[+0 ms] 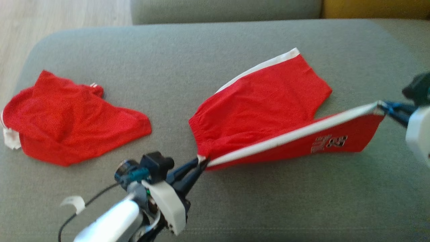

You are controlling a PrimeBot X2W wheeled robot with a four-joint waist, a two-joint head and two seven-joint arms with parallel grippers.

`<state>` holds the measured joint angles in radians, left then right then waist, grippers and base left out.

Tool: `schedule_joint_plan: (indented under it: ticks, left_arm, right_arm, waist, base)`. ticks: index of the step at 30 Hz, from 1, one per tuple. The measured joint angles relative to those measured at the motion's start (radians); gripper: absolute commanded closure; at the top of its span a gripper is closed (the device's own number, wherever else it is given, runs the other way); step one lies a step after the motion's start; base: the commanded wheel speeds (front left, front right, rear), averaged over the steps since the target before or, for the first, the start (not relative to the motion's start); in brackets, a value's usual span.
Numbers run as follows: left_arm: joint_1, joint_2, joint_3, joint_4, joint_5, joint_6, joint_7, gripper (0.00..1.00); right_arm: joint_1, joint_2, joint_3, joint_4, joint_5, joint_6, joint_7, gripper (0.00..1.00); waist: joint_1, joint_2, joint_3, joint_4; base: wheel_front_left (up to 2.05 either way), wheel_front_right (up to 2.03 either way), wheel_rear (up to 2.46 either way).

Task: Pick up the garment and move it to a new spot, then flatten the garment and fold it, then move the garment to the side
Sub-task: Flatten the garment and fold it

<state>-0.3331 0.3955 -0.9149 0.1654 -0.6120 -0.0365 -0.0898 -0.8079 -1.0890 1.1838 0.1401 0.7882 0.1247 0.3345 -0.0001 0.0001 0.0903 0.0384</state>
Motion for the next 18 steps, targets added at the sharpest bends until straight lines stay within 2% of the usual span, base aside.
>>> schedule_joint_plan:
  ticks: [7, 18]
  left_arm:
    - [-0.088, -0.022, 0.031, 0.002, -0.009, 0.001, -0.011, 1.0]
    - [-0.257, -0.131, 0.049, 0.127, -0.016, -0.034, -0.026, 1.0]
  right_arm:
    - [-0.148, 0.052, -0.006, 0.067, -0.026, 0.0, 0.001, 1.0]
    - [-0.38, 0.132, 0.051, 0.23, -0.103, 0.0, 0.001, 1.0]
  waist:
    - [0.0, 0.0, 0.076, 0.043]
    - [0.0002, 0.0, 0.215, 0.117]
  base:
    - [0.0, 0.0, 0.0]
    - [0.0, 0.0, 0.0]
